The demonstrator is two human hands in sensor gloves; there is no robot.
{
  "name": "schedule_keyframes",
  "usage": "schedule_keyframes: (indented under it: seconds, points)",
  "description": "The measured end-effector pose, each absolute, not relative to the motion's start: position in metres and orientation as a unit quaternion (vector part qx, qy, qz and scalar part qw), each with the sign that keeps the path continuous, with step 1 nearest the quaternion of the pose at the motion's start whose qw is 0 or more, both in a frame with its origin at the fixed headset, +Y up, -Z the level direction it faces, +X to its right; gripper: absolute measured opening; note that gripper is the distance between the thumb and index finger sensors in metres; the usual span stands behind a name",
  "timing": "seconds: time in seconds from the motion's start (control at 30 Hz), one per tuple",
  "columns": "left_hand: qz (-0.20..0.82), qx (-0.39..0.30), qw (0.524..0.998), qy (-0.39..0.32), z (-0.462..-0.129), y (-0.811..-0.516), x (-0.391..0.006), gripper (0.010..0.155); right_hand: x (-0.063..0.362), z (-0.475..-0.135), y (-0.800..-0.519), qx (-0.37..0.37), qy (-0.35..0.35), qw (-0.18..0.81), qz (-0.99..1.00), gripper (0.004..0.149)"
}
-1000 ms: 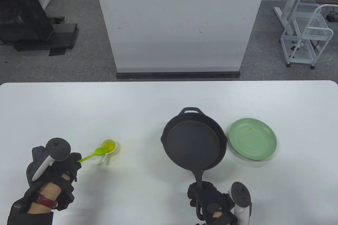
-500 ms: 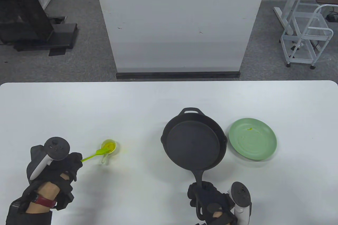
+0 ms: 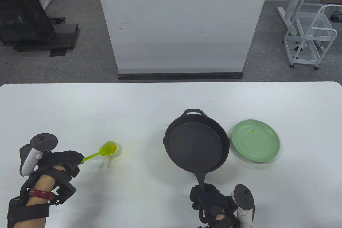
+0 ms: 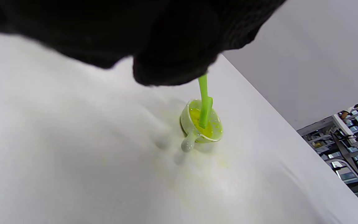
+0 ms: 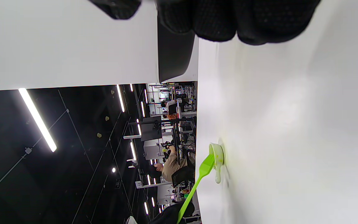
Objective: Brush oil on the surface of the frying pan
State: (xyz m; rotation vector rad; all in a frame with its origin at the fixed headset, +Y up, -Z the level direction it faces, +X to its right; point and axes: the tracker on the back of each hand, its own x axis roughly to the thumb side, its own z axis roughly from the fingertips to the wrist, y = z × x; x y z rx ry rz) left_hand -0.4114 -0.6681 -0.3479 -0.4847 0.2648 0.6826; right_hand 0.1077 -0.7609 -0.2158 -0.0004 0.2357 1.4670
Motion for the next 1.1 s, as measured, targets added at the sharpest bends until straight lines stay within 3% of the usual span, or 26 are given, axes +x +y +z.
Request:
schedule_keyframes:
  seconds: [0.77,1.1]
  points:
    - [0.331,-0.259,0.893,0.162,-0.346,-0.664,-0.426,0.050,0.108,-0.216,-0.761,0.001,0.104,0.737,0.668,0.048]
    - [0.370,-0.244,0.888,0.122,-0.345,-0.649,-0.412,0.050,0.108,-0.215,-0.761,0.001,0.105,0.736,0.668,0.048]
